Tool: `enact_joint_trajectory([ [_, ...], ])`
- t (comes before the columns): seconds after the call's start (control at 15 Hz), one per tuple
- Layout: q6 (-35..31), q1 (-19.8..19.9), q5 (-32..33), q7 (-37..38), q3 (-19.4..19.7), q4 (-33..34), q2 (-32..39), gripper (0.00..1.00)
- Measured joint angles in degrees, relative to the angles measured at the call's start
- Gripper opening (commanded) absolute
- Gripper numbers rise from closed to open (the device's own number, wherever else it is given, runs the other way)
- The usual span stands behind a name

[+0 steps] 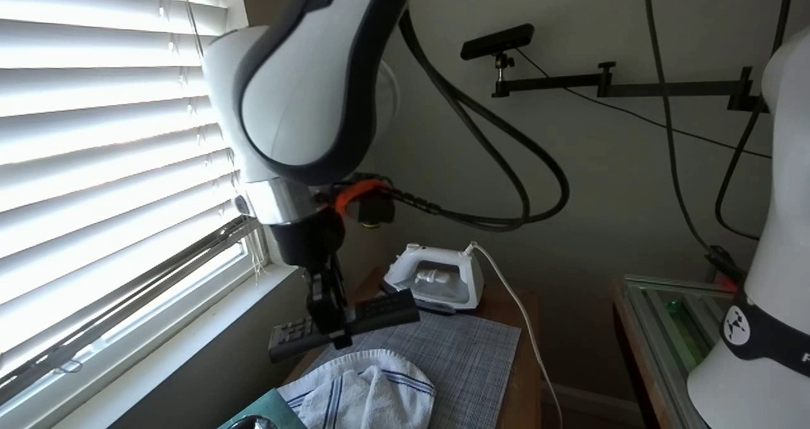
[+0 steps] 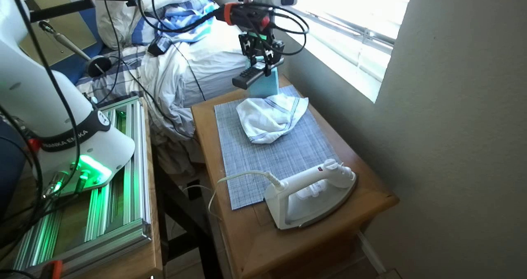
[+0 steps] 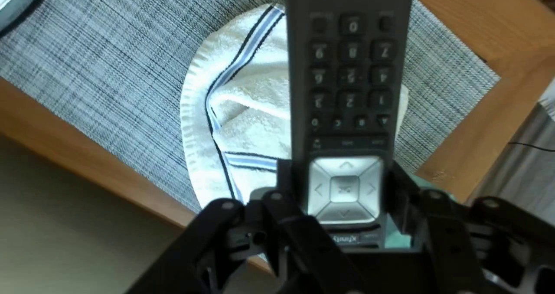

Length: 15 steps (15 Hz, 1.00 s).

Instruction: Lift the remote from the towel and put it on the box

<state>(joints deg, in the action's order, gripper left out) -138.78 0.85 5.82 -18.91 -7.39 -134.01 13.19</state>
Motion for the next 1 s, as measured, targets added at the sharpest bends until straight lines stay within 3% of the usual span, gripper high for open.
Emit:
enact_joint_trajectory([
  [0.4, 8.0, -5.4, 5.0, -5.4, -0.7, 7.5, 0.5, 0.28],
  [1.0, -1.4, -5.6, 4.3, -12.9, -4.0, 15.4, 12.9, 0.28],
])
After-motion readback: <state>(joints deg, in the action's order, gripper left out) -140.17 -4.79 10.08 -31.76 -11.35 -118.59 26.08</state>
